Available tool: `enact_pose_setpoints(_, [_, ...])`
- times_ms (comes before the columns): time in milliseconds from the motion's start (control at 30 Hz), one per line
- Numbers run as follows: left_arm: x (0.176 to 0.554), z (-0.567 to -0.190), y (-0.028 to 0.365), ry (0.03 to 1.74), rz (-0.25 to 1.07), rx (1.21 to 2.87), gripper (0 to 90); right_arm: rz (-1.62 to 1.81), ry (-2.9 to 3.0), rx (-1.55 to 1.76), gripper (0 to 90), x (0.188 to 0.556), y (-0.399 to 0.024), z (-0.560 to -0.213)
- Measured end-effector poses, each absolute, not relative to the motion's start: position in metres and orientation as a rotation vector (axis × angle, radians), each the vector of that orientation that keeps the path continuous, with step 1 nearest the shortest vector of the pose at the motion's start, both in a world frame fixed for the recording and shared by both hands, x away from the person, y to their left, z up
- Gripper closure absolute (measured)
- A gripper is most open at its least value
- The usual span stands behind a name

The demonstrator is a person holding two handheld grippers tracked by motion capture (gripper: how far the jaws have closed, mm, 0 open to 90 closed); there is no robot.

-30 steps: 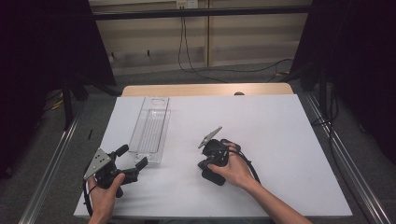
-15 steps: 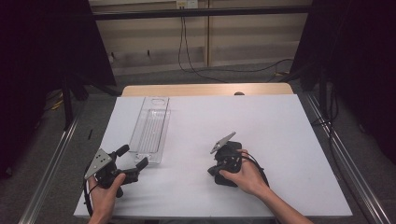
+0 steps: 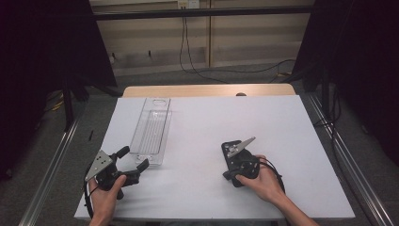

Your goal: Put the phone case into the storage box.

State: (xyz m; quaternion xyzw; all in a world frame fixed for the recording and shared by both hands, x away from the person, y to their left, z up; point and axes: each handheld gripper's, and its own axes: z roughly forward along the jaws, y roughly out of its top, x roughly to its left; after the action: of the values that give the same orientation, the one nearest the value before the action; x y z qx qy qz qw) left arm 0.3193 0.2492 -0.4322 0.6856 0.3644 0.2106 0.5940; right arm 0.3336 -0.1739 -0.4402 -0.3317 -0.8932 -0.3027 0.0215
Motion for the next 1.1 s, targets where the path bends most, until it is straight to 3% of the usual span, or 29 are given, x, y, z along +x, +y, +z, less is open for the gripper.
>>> enact_pose_setpoints(633, [0.319,-0.432,0.249,0.845,0.484,1.593,5.4,-1.037,-2.779,-1.097,89.7,0.325,-0.198,-0.443])
enact_pose_setpoints(1000, [0.319,-0.433,0.249,0.845,0.48,1.594,5.4,-1.215,-2.747,-1.075,69.1,0.32,-0.201,-0.432])
enact_pose_setpoints(1100, [0.32,-0.434,0.249,0.848,0.487,1.603,5.4,-1.253,-2.74,-1.069,53.1,0.32,-0.201,-0.428])
